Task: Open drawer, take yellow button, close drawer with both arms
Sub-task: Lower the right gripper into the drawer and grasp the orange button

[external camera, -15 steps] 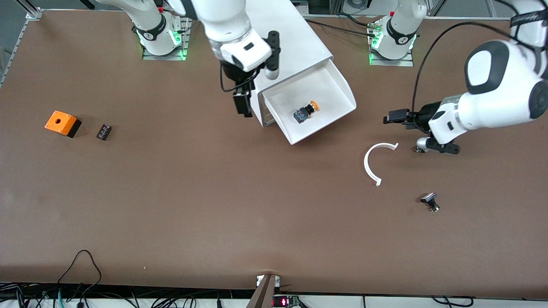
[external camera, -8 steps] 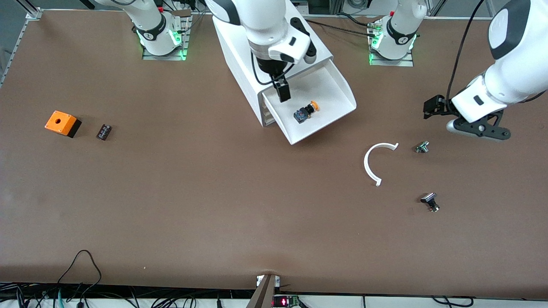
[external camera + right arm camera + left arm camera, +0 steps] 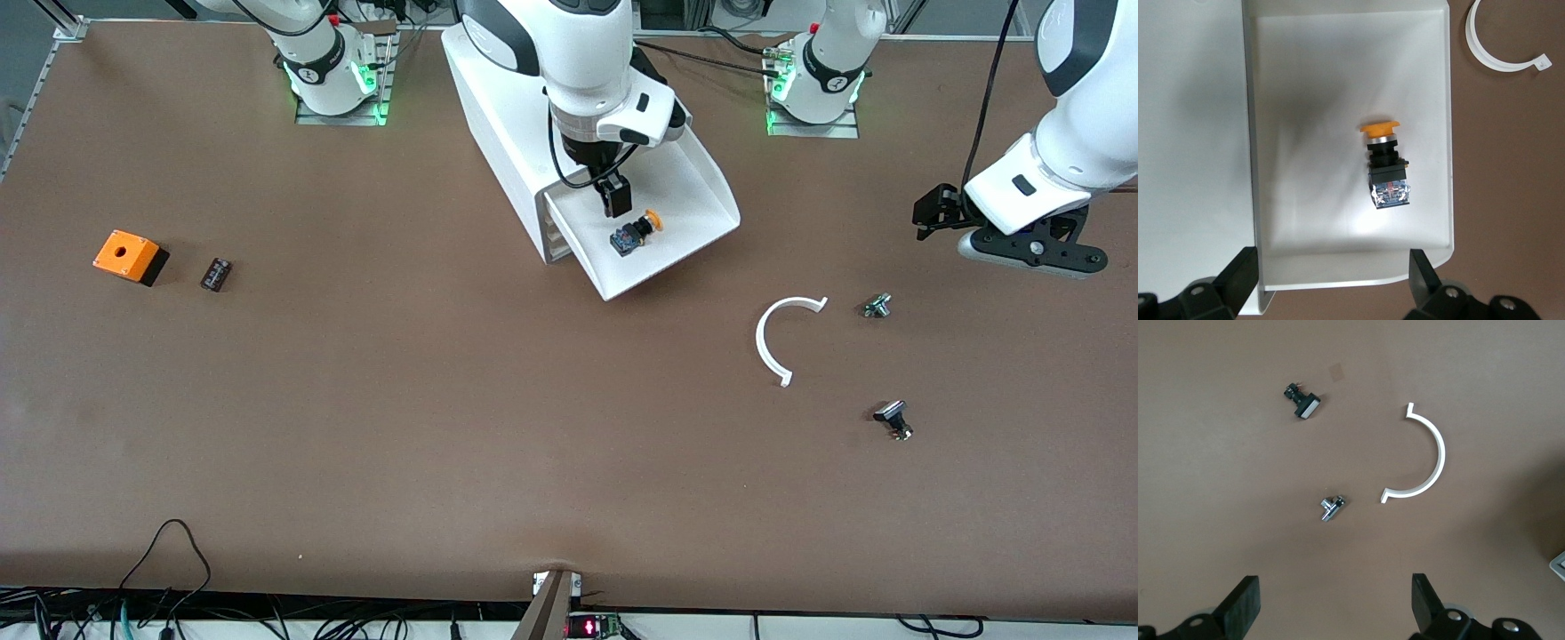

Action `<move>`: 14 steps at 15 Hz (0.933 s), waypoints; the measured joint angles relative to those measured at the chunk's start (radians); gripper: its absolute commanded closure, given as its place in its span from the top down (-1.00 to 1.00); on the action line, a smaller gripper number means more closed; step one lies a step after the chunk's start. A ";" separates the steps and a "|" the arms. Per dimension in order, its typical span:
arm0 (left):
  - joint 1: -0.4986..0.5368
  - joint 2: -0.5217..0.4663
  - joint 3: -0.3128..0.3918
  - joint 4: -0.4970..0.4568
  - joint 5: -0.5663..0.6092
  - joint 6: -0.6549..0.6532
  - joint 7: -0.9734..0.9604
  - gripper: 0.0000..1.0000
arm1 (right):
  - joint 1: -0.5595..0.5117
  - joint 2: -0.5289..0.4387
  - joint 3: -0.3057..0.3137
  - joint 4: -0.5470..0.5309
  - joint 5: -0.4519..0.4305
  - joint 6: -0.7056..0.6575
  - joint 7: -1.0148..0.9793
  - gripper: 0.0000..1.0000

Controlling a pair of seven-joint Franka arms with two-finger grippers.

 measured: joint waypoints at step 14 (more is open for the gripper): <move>0.000 -0.004 0.003 0.003 0.001 0.002 -0.157 1.00 | 0.005 0.141 0.002 0.009 0.006 0.191 -0.002 1.00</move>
